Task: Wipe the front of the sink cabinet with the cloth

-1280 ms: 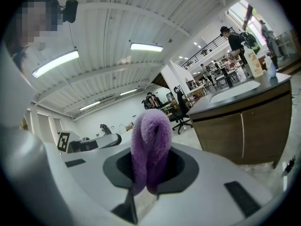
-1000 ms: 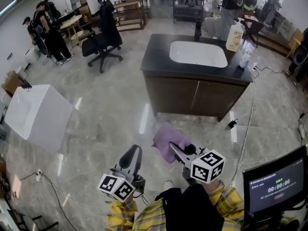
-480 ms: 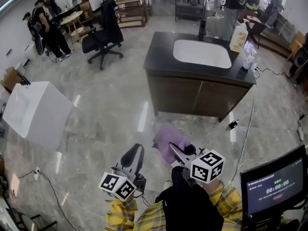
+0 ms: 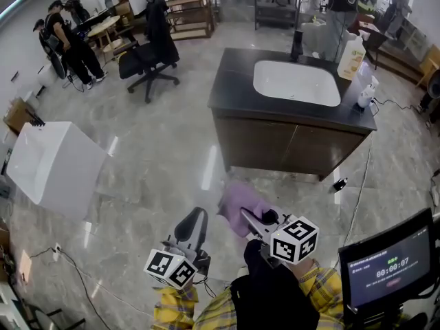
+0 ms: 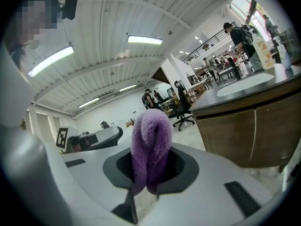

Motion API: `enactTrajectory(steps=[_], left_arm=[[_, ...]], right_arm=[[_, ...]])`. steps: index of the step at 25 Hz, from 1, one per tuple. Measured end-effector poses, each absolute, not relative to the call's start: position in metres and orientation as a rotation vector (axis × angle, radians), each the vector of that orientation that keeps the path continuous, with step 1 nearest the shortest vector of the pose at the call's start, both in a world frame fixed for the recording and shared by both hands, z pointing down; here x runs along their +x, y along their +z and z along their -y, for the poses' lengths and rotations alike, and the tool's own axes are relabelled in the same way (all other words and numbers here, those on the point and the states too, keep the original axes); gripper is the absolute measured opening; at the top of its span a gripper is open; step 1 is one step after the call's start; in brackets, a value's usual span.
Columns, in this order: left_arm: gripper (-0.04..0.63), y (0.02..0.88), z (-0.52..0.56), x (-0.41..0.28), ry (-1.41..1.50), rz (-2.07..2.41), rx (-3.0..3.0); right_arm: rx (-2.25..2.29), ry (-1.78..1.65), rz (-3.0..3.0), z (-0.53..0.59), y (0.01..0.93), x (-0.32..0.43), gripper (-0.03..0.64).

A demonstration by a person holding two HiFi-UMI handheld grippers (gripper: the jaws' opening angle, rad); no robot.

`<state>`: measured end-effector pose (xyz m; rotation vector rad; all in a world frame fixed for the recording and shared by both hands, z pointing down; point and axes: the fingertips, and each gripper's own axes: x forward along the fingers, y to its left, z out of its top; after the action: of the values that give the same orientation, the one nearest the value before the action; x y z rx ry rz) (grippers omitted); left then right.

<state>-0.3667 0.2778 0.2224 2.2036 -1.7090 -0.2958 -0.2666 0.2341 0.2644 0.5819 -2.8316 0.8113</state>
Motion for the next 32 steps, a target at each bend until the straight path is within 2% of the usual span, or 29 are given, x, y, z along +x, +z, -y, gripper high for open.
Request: enactTrajectory(steps=[32], left_arm=[[0.044,0.264,-0.064,-0.394,-0.244,1.671,2.157]], right_arm=[[0.548,0.881,2.756,-0.04,0.318,-0.304,0.066]])
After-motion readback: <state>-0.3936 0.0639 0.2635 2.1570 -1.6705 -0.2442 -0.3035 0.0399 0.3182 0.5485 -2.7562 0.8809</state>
